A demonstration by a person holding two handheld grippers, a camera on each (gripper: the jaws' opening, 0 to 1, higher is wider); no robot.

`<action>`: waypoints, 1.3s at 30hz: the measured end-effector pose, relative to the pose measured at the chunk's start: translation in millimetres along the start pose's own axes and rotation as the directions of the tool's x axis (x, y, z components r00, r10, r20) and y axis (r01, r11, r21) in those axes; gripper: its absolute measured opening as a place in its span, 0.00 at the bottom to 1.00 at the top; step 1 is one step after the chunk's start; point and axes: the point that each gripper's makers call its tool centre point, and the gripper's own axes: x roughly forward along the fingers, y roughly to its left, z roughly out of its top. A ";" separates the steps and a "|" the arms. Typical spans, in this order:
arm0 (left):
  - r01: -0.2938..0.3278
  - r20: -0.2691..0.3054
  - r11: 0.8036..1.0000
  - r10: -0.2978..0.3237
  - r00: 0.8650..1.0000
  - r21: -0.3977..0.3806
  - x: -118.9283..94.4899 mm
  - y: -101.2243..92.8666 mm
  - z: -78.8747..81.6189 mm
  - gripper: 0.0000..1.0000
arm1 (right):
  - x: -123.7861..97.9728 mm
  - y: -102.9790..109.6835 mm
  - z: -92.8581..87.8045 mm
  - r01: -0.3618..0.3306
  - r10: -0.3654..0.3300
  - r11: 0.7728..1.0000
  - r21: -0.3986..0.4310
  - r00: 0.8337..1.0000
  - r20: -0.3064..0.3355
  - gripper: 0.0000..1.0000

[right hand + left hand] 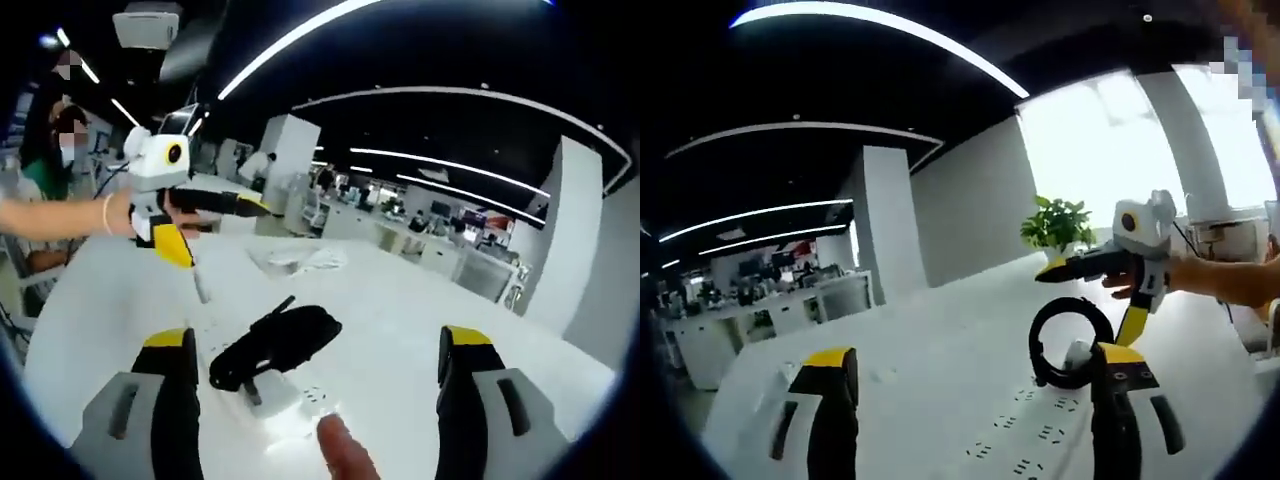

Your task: Straighten the power strip on the desk, plug the charger into it

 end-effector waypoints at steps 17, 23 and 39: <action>-0.095 0.050 0.990 0.100 0.994 -0.106 -23.4 -2.7 -2.0 0.99 | -17.3 9.2 3.7 0.093 -0.098 0.994 0.062 0.991 0.088 1.00; -0.155 0.066 0.985 0.160 0.985 -0.074 -37.2 -3.7 -2.4 0.99 | -24.5 7.8 5.5 0.133 -0.140 0.989 0.067 0.984 0.114 1.00; -0.193 0.127 0.973 0.209 0.970 -0.126 -68.1 -23.9 -11.4 0.99 | -46.5 19.6 -14.6 0.179 -0.190 0.978 0.107 0.975 0.110 0.99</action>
